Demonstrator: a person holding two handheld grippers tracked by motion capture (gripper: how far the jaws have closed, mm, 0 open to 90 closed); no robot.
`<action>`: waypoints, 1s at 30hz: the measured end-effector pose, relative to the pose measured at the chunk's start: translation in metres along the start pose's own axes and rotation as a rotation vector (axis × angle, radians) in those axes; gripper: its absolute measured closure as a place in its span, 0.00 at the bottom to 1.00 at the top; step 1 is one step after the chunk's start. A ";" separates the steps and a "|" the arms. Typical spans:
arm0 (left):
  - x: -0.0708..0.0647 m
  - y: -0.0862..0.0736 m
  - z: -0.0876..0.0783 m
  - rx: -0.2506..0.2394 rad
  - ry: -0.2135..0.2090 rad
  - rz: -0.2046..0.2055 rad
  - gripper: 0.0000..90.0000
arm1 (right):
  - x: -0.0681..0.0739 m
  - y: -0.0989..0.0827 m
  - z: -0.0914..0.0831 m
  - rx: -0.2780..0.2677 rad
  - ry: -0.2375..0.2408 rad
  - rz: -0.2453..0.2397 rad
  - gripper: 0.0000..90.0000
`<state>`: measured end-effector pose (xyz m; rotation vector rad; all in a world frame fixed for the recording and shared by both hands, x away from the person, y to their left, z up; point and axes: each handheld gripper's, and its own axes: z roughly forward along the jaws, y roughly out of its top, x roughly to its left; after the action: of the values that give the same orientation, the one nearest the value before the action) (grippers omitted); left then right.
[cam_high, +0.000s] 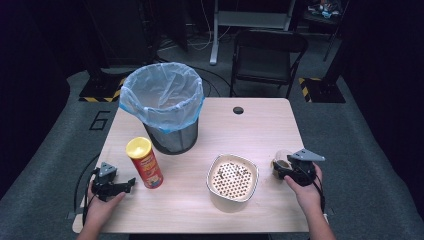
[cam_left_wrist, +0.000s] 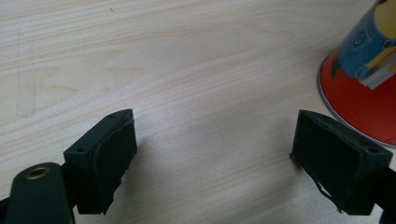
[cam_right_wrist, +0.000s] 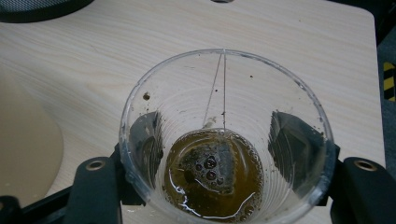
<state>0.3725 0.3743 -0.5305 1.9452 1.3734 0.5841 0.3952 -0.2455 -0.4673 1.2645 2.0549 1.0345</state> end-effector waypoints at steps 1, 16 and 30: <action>0.000 0.000 0.000 0.000 0.000 0.000 0.15 | -0.001 0.003 -0.001 -0.003 0.008 -0.004 0.38; -0.001 0.000 0.002 -0.017 0.004 -0.007 0.15 | -0.002 0.043 0.005 -0.028 0.138 -0.116 0.39; 0.000 0.001 0.002 -0.011 0.008 -0.002 0.15 | 0.002 0.090 0.013 -0.104 0.282 -0.295 0.39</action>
<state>0.3743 0.3733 -0.5314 1.9346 1.3743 0.5984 0.4496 -0.2148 -0.4018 0.7674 2.2760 1.2123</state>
